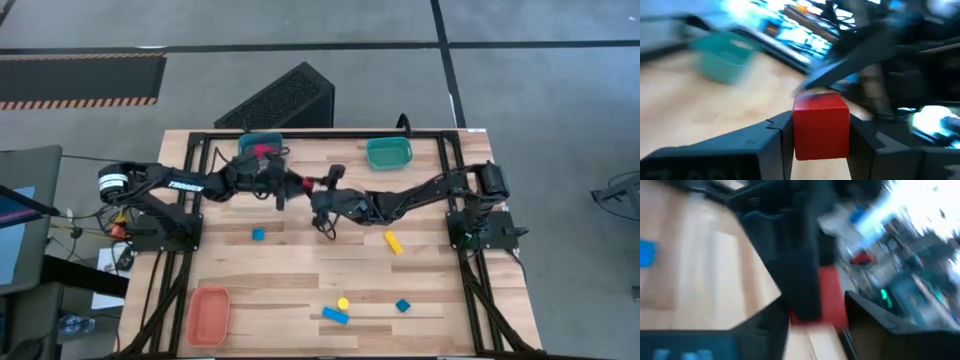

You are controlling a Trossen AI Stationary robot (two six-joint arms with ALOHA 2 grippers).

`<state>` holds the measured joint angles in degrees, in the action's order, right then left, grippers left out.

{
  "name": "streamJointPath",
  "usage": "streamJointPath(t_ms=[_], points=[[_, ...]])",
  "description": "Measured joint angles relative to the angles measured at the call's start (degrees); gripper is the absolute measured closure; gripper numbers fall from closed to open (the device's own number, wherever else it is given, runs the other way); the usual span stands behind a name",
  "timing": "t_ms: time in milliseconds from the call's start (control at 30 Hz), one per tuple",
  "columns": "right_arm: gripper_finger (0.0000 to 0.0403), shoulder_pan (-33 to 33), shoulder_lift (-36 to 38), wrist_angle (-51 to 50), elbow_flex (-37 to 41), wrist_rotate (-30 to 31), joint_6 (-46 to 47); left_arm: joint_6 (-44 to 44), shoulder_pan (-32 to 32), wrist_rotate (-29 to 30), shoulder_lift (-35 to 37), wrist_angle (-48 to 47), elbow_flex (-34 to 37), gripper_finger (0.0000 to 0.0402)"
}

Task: Sort & place blocks by color
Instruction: Put the red block into the blue bin, then put the top yellow block into the green bin

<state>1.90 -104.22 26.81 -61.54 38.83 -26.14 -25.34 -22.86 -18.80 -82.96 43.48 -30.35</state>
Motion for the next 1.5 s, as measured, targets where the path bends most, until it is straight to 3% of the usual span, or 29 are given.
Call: streamJointPath(t_ms=[133, 233, 500, 667, 833, 1133, 1333, 1500], points=[[0.0099, -1.63, 0.02, -0.16, 0.00, 7.85, 6.28, 5.49, -5.49, 7.65, 2.19, -8.06, 0.09, 0.0300], [0.0066, -3.14, 0.02, -1.95, 0.02, 9.03, 9.58, 9.64, -10.24, 12.02, 3.06, -16.55, 0.09, 0.0300], [0.0063, -4.71, 0.02, -3.17, 0.02, 4.60, 12.97, 15.48, -19.39, 29.88, 3.13, -28.45, 0.13, 0.0293], [0.0077, -4.80, 0.02, -3.00, 0.04, 4.50, 14.19, 14.85, -22.53, 29.26, 3.13, -30.45, 0.13, 0.0276], [0.0078, -5.46, 0.02, -3.31, 0.07, 4.25, 17.21, 13.72, -23.67, 32.73, 3.13, -30.83, 0.13, 0.0256], [0.0078, -6.92, -1.16, -5.34, 0.16, -6.10, 26.03, 14.80, -23.14, 31.91, 3.13, -30.77, 0.13, 0.0206], [0.0078, -7.31, -1.05, -9.23, 0.13, -4.86, 26.86, 15.81, -20.07, 24.51, 3.84, -30.80, 0.13, 0.0186], [0.0078, -7.68, -1.03, -10.03, 0.03, -4.54, 27.85, 15.31, -12.42, 23.94, 7.04, -28.89, 1.21, 0.0194]])
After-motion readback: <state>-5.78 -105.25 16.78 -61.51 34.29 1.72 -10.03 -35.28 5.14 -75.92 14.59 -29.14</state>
